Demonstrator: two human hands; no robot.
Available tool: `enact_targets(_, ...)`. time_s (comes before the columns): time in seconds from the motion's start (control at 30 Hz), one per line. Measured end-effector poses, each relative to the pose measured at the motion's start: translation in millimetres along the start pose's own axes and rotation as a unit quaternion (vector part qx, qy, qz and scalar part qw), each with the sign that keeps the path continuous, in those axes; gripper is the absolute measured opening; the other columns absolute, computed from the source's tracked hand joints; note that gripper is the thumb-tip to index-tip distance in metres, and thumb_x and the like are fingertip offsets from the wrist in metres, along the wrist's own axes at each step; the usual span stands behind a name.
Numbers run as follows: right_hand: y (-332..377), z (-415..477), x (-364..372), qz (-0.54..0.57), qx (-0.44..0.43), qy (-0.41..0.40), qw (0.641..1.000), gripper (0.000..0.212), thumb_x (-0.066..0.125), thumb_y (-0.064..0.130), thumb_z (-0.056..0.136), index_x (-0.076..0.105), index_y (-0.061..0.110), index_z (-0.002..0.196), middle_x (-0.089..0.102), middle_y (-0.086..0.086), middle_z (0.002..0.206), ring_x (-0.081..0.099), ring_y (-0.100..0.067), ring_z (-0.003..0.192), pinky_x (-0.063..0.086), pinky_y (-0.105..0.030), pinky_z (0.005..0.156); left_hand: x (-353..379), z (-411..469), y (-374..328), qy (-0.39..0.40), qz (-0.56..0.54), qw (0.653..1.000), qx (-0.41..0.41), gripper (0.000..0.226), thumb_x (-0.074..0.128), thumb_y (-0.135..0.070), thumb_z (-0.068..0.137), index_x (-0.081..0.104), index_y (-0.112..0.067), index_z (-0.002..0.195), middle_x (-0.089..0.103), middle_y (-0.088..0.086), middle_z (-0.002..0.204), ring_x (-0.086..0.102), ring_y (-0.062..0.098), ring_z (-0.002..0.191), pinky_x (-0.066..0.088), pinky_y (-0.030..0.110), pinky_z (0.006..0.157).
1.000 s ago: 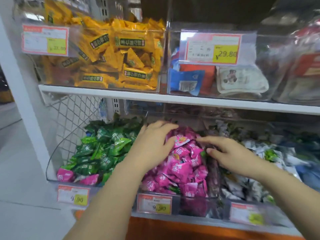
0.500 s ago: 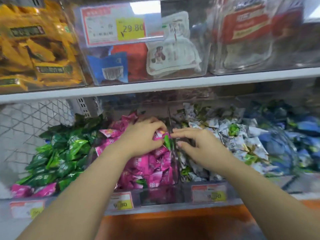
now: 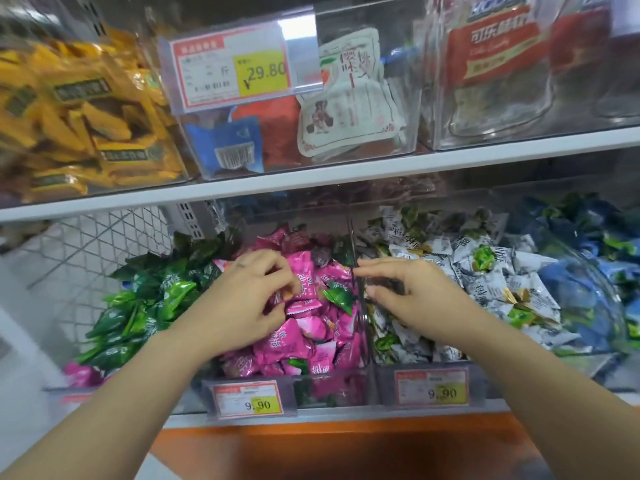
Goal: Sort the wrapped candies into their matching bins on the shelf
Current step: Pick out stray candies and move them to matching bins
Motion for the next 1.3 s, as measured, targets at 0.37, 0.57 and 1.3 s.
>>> enact_targets(0.37,2,0,2,-0.005,-0.005,0.002,1.000,0.033,0.057,0.026,0.093,0.058,0.039,0.123,0.047,0.021,0.138,0.064,-0.039,0.099,0.055,-0.047,0.083,-18,16,-20,0.071,0.049,0.992,-0.087,0.023,0.050,-0.049,0.091,0.062,-0.043,0.109,0.041,-0.016,0.131,0.030,0.011,0.131,0.003,0.054,0.115)
enact_targets(0.57,4,-2,1,-0.001,-0.013,-0.017,1.000,0.034,0.059,0.024,0.091,0.059,0.042,0.120,0.050,0.018,0.136,0.061,-0.043,0.101,0.052,-0.049,0.087,16,44,-52,0.121,0.100,0.987,-0.041,0.044,0.057,-0.043,0.089,0.050,-0.034,0.132,0.045,-0.008,0.133,0.037,0.017,0.129,0.002,0.057,0.115)
enact_targets(1.3,7,-3,-18,0.227,0.021,-0.181,0.957,0.023,0.069,0.021,0.084,0.061,0.032,0.102,0.066,0.010,0.100,0.064,-0.008,0.094,0.053,-0.030,0.086,-13,57,-22,-0.126,-0.404,0.895,-0.144,0.010,0.058,-0.027,0.092,0.061,-0.036,0.093,0.070,-0.013,0.091,0.069,0.004,0.080,0.050,0.020,0.077)
Point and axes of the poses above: each hand's wrist, its own z-axis towards the middle knuckle, its own x-axis out of the palm, y = z × x, the point moved 6 cm from there along z, towards the middle knuckle
